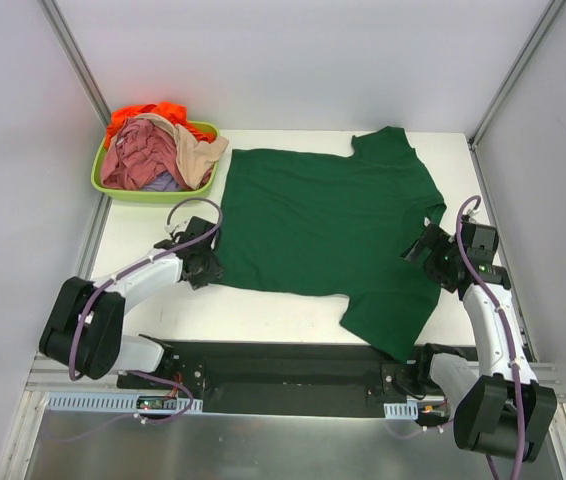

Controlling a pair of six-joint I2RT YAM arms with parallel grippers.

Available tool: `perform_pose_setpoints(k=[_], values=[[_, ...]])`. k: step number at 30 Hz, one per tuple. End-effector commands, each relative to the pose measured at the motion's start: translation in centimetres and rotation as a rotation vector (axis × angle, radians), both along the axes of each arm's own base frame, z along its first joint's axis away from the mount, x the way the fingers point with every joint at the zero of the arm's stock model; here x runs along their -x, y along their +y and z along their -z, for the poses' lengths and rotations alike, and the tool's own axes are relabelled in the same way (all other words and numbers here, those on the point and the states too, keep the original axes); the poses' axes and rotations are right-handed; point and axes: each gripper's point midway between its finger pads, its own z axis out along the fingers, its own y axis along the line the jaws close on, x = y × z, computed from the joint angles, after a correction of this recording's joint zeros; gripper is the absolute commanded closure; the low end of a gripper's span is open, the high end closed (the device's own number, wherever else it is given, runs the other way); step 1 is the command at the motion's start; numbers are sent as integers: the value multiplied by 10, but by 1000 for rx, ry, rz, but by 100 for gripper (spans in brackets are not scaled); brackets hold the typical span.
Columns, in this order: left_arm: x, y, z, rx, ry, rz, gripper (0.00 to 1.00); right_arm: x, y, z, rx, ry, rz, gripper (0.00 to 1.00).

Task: Fold and stack the t-shirts
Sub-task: Grap the side of the flattened tshirt closest away from the robot with both arms

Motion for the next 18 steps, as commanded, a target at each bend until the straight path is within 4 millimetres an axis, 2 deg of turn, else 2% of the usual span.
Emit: perform_pose_setpoints(k=[1, 6, 9, 10, 12, 18], values=[[-8, 11, 10, -66, 24, -48, 60, -1, -5, -2, 23, 2, 2, 1], [-5, 9, 20, -64, 72, -46, 71, 1, -7, -3, 33, 5, 10, 1], [-4, 9, 18, -61, 71, -50, 80, 1, -9, -2, 44, 9, 19, 1], [-5, 9, 17, -60, 64, -52, 84, 2, -10, -2, 49, 11, 22, 1], [-5, 10, 12, -57, 49, -62, 99, 3, -11, 0, 52, 21, 29, 1], [-7, 12, 2, -53, 1, -75, 100, 19, -3, 2, 69, 77, -25, 8]])
